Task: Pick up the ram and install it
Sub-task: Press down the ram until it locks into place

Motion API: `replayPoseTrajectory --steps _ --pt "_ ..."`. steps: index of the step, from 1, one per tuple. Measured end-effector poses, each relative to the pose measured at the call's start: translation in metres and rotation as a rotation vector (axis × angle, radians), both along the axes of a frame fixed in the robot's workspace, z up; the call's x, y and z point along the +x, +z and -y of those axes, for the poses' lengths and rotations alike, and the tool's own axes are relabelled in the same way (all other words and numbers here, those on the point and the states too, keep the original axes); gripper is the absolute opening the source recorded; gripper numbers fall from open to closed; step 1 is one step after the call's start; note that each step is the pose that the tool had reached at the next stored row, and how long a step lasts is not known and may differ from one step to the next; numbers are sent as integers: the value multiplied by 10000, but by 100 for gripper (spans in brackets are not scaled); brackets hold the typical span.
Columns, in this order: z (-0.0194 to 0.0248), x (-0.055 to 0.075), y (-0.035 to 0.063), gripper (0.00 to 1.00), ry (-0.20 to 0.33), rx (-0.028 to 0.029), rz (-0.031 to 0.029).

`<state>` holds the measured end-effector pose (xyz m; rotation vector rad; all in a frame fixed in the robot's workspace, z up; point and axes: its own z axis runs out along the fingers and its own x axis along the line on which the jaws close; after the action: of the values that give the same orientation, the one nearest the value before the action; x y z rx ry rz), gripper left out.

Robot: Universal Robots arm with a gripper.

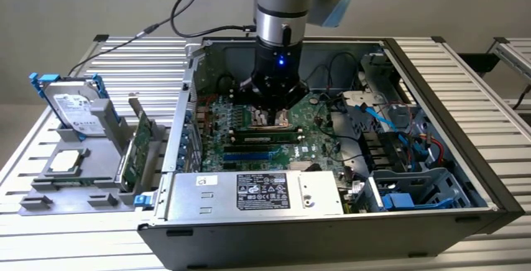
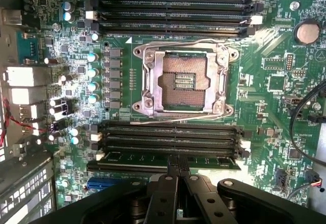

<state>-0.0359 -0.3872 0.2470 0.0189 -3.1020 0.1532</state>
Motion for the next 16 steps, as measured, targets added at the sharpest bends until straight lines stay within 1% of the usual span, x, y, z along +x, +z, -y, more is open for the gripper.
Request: replayPoseTrajectory --steps 4,9,11,12,16 --pt "55 0 0 11 -62 1 0" --pt "160 0 18 11 -101 5 -1" --pt "204 0 24 11 -109 29 -1" --pt "210 0 24 11 -109 51 0" --pt "210 0 25 11 -110 53 -1"
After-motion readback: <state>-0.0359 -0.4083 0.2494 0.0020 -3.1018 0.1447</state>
